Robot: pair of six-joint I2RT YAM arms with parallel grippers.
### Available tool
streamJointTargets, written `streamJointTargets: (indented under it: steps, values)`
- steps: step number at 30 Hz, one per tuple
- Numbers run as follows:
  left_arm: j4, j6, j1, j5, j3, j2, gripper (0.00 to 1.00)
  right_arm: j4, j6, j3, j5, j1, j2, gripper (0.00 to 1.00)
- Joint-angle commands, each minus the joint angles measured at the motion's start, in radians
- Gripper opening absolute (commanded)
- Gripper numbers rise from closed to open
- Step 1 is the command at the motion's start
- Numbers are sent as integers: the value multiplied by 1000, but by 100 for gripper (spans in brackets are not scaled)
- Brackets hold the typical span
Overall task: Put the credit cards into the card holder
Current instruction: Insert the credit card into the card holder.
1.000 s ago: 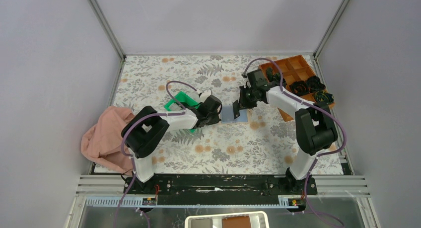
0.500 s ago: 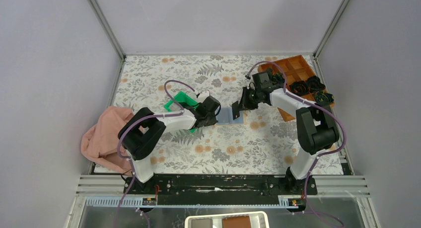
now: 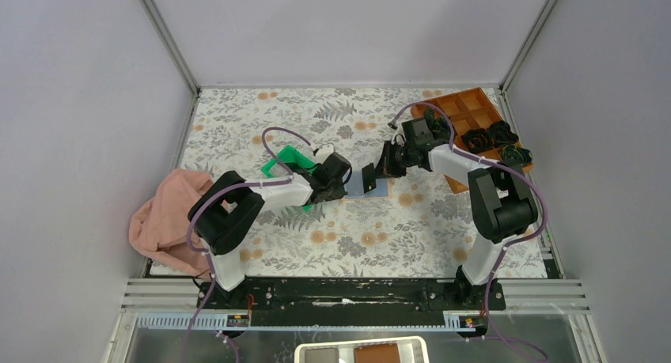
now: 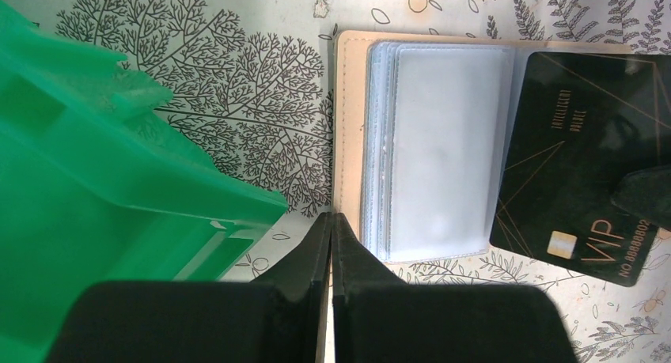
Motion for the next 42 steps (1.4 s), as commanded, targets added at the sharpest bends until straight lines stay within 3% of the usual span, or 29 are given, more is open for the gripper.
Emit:
streamJointTargets:
  steps: [1,42]
  values:
    - [-150,43,13,-28,-27,56,3,53,18,-16,-35,-12,7,0]
    - [-146,39,12,-19,-21,85,3,150,64,-95,-97,-35,57,0]
